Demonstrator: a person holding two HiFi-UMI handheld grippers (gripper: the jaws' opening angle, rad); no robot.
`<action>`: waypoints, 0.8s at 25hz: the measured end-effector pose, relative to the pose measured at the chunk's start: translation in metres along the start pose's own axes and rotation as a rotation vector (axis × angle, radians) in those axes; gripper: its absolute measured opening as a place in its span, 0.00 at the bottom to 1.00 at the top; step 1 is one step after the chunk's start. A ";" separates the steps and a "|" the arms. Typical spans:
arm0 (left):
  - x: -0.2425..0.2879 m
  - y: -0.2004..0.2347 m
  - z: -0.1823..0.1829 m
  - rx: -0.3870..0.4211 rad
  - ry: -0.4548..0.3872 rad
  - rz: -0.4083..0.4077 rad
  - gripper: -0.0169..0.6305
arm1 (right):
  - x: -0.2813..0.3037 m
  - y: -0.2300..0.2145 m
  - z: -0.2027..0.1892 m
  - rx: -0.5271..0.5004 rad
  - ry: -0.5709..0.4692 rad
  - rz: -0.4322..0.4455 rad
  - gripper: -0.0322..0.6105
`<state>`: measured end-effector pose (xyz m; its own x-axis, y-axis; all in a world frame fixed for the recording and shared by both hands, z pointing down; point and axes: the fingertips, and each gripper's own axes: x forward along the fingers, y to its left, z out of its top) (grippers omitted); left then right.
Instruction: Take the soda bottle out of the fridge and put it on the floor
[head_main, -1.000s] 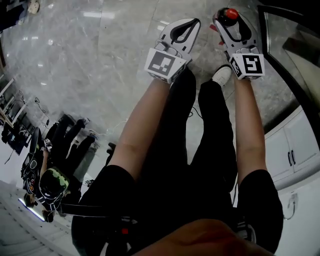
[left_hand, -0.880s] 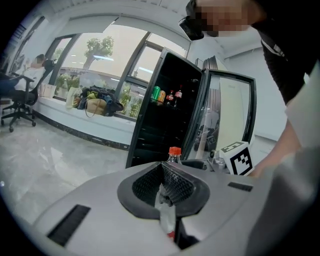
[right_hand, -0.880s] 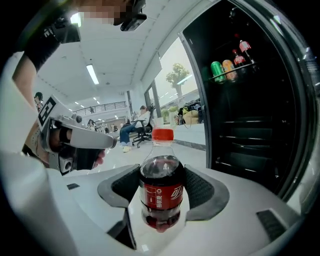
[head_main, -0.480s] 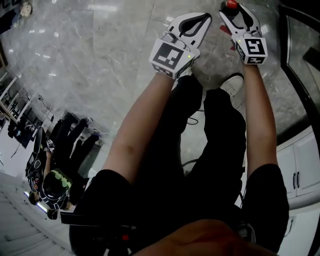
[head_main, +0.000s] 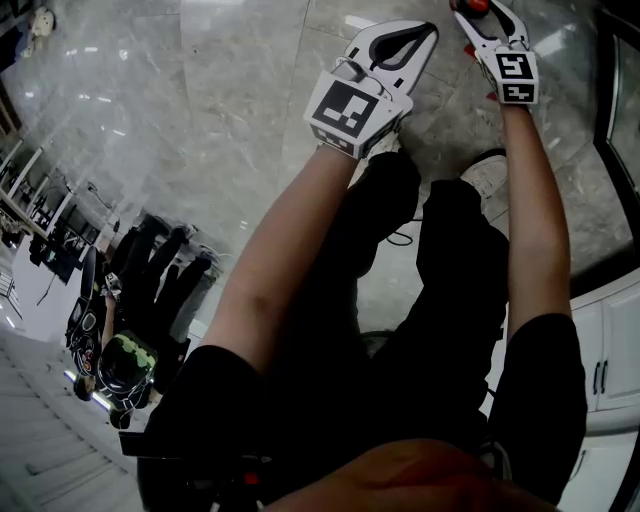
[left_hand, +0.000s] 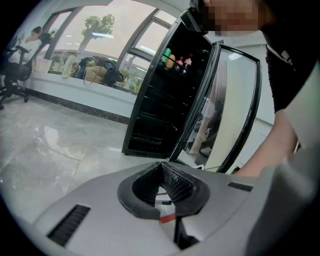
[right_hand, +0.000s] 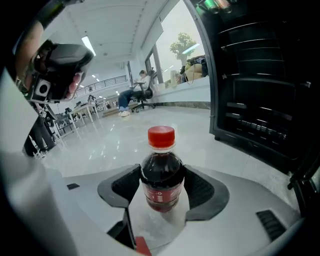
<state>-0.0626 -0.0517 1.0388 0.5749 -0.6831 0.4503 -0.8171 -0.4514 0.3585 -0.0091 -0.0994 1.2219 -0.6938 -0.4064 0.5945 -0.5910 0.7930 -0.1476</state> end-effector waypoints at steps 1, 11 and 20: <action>-0.001 -0.001 -0.001 -0.002 0.001 -0.003 0.03 | -0.001 0.003 -0.007 -0.004 0.019 0.004 0.50; -0.014 -0.008 0.013 -0.019 -0.015 -0.011 0.03 | -0.012 0.028 -0.033 -0.035 0.145 0.063 0.50; -0.060 -0.043 0.100 0.007 -0.047 -0.011 0.03 | -0.096 0.042 0.049 -0.036 0.155 0.055 0.51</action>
<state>-0.0659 -0.0486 0.9146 0.5812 -0.7043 0.4077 -0.8113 -0.4627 0.3572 0.0129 -0.0495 1.1193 -0.6512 -0.2893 0.7016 -0.5368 0.8291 -0.1563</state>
